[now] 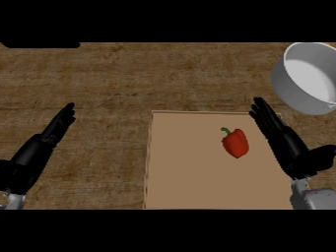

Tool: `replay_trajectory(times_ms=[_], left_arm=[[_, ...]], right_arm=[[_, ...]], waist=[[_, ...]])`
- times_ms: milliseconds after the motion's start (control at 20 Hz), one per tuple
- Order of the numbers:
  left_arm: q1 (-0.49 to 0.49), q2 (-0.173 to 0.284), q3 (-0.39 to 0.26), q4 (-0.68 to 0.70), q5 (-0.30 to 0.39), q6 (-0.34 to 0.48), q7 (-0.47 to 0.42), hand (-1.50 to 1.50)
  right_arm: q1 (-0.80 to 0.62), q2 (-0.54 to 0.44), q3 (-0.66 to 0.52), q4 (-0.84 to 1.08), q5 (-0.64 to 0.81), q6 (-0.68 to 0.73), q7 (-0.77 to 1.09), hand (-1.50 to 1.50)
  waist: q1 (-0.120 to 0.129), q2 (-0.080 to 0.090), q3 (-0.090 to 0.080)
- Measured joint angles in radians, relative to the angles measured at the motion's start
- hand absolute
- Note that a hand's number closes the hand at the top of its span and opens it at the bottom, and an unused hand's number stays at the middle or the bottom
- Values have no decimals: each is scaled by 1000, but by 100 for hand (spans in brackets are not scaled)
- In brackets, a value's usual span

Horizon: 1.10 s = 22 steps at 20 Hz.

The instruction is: Pick the bell pepper from the tray and place it in the pot

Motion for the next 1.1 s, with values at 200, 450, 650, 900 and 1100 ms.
replay_trajectory(times_ms=[200,450,650,900,1100], left_arm=[[2,-61,28,0,10,61,-23,0],[16,-156,76,0,29,167,-67,0],[16,-232,68,14,14,221,-111,0],[27,-297,45,36,-16,251,-162,0],[30,-320,50,66,-22,243,-195,0]], right_arm=[[-20,-69,-76,-83,17,32,-164,150],[-41,-181,-270,-130,126,-85,-332,-150],[59,-127,-320,-107,186,-152,-598,-150],[211,-63,-324,-179,207,-142,-859,-150],[329,-78,-303,-301,303,-162,-824,-150]], waist=[[5,-21,21],[-21,-34,27],[-3,-25,32],[9,-24,32],[13,-23,31]])
